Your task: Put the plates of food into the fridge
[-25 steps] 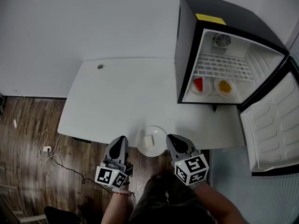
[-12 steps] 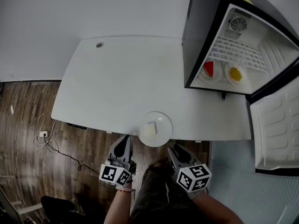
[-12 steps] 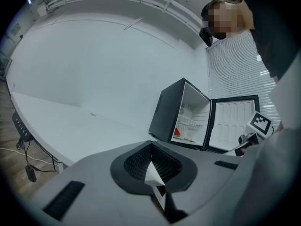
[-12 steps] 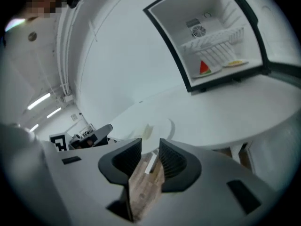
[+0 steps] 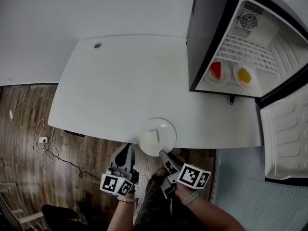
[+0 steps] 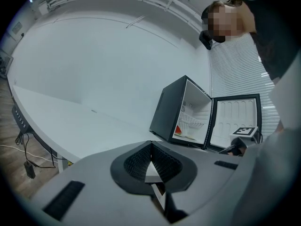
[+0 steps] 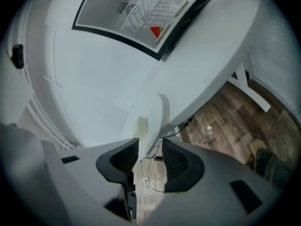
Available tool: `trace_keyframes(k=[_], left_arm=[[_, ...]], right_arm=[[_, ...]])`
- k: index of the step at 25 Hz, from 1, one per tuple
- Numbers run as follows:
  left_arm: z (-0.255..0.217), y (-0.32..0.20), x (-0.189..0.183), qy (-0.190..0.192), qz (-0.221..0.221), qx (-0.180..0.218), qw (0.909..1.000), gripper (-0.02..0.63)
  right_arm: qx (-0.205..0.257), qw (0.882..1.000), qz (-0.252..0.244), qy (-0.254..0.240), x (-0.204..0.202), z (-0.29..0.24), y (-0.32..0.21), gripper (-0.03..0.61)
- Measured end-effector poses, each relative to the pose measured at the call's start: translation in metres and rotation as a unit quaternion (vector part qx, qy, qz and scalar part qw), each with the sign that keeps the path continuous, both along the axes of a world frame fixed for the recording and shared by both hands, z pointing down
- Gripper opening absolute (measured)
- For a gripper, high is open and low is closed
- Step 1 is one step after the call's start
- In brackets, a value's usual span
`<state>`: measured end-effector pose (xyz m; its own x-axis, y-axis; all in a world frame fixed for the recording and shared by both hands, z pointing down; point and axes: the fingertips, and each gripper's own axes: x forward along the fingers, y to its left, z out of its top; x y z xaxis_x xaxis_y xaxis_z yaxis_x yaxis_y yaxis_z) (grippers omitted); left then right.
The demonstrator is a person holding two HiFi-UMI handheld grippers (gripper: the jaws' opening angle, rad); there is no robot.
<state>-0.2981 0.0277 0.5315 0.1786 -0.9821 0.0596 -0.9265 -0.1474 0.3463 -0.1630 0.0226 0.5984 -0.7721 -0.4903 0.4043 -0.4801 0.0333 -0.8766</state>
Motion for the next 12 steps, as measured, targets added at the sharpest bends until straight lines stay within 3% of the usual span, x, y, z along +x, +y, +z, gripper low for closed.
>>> trace_keyframes(k=[9,10,12], left_arm=[[0.004,0.001,-0.005,0.004,-0.002,-0.011,0.9999,0.006],[0.004,0.000,-0.006,0.003,-0.001,-0.011,0.9999,0.006],[0.003,-0.003,-0.006,0.002,0.000,-0.011,0.9999,0.006]], right_arm=[[-0.065,0.992,0.056,-0.098,-0.007,0.008,-0.016,0.128],[-0.069,0.991,0.058,-0.103,-0.006,0.009,-0.015,0.079],[-0.077,0.988,0.062,-0.115,-0.006,0.008,-0.015,0.040]])
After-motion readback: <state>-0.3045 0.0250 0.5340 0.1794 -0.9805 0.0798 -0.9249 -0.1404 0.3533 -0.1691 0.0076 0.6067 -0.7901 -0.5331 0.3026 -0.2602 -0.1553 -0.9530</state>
